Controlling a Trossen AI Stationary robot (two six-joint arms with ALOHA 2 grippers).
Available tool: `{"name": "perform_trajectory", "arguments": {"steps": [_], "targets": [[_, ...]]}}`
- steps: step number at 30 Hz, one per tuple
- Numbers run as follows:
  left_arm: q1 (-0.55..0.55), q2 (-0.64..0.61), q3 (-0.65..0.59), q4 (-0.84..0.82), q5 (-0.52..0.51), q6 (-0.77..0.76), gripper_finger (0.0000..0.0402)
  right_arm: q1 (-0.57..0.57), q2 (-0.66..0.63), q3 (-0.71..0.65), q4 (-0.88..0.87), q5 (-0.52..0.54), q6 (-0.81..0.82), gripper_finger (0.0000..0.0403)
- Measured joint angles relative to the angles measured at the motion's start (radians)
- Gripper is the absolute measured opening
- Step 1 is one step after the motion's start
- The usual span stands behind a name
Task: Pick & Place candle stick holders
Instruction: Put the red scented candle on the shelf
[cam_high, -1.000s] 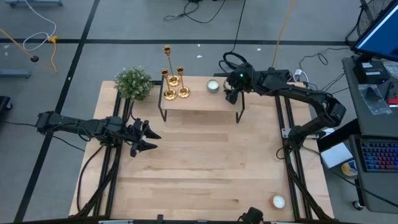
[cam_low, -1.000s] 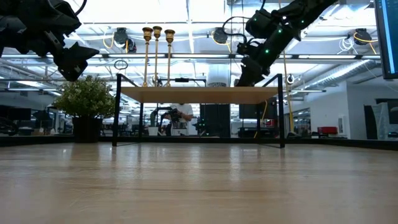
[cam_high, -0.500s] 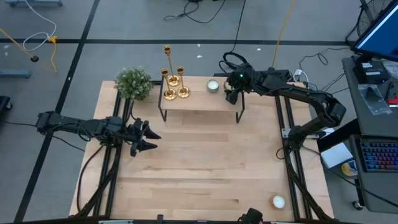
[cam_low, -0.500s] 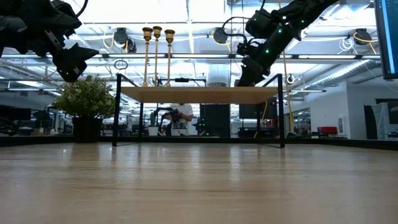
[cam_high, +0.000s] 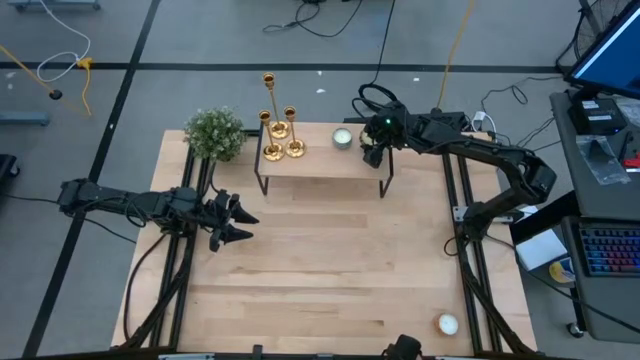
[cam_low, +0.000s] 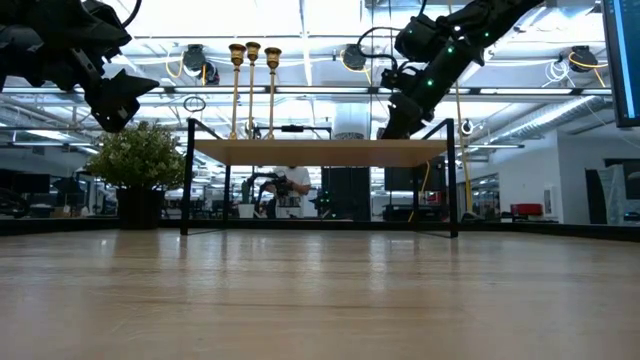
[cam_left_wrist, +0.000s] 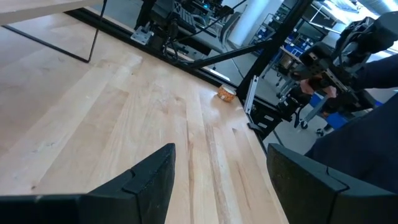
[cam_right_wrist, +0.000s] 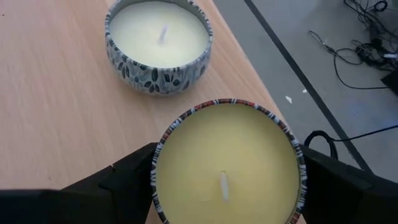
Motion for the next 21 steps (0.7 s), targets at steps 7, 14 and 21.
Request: {"name": "perform_trajectory", "arguments": {"steps": [7, 14, 21], "targets": [[0.0, 0.0, 0.0, 0.0, 0.0, 0.0, 0.0253, 0.001, 0.0, 0.0, 0.025, 0.001, -0.02, 0.0311], [0.0, 0.0, 0.0, 0.0, 0.0, 0.004, 0.0253, 0.03, 0.0, 0.0, 0.041, 0.002, -0.04, 0.0311], [0.0, 0.0, 0.0, -0.001, 0.001, 0.034, 0.0253, 0.047, 0.0, 0.0, 0.046, 0.009, -0.044, 0.0311]]}}
